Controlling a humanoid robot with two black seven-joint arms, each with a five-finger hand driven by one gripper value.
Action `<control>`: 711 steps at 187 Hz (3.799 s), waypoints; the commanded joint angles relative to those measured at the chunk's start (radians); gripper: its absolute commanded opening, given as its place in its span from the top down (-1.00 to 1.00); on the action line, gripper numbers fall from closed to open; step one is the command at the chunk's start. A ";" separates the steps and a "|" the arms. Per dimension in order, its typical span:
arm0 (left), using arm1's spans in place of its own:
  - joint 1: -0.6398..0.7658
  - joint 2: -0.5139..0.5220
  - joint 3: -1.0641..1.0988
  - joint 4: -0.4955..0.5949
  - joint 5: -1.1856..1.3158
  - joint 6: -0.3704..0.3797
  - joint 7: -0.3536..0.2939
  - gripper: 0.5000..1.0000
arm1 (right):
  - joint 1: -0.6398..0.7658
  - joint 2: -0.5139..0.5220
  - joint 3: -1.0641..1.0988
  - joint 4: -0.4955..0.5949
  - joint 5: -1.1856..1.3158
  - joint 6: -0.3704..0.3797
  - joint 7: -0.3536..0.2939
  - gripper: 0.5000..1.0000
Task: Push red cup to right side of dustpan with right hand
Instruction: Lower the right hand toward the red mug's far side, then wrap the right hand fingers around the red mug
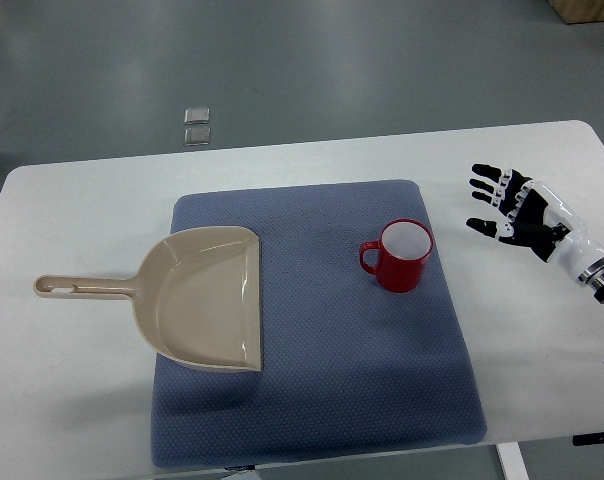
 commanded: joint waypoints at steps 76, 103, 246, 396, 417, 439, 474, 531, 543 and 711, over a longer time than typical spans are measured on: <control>0.000 0.000 0.000 0.000 -0.001 0.000 0.000 -1.00 | -0.016 0.104 0.012 0.032 -0.066 0.002 0.000 -0.70; 0.000 0.000 0.000 0.000 0.000 0.000 0.000 -1.00 | -0.019 0.122 0.017 0.055 -0.069 0.000 0.000 -0.70; 0.000 0.000 0.000 0.000 0.000 0.000 0.000 -1.00 | -0.039 0.203 0.019 0.056 -0.140 -0.074 0.000 -0.70; 0.000 0.000 0.000 0.000 0.000 0.000 0.000 -1.00 | -0.046 0.246 0.019 0.044 -0.147 -0.140 0.000 -0.70; 0.000 0.000 0.000 0.000 -0.001 0.000 0.000 -1.00 | -0.046 0.259 0.019 0.036 -0.169 -0.179 0.000 -0.70; 0.000 0.000 0.000 0.000 0.000 0.000 0.000 -1.00 | -0.045 0.266 0.019 0.035 -0.183 -0.203 0.000 -0.70; 0.000 0.000 0.000 0.000 0.000 0.001 0.000 -1.00 | -0.039 0.283 0.019 0.010 -0.186 -0.222 0.000 -0.70; 0.000 0.000 0.000 0.000 0.000 0.000 0.000 -1.00 | -0.042 0.301 0.019 0.010 -0.184 -0.222 0.000 -0.70; 0.000 0.000 0.000 0.000 0.000 0.001 0.000 -1.00 | -0.040 0.301 0.019 0.010 -0.183 -0.215 0.000 -0.70; 0.000 0.000 0.000 0.000 0.000 0.001 0.000 -1.00 | -0.031 0.314 0.019 0.019 -0.183 -0.207 0.000 -0.70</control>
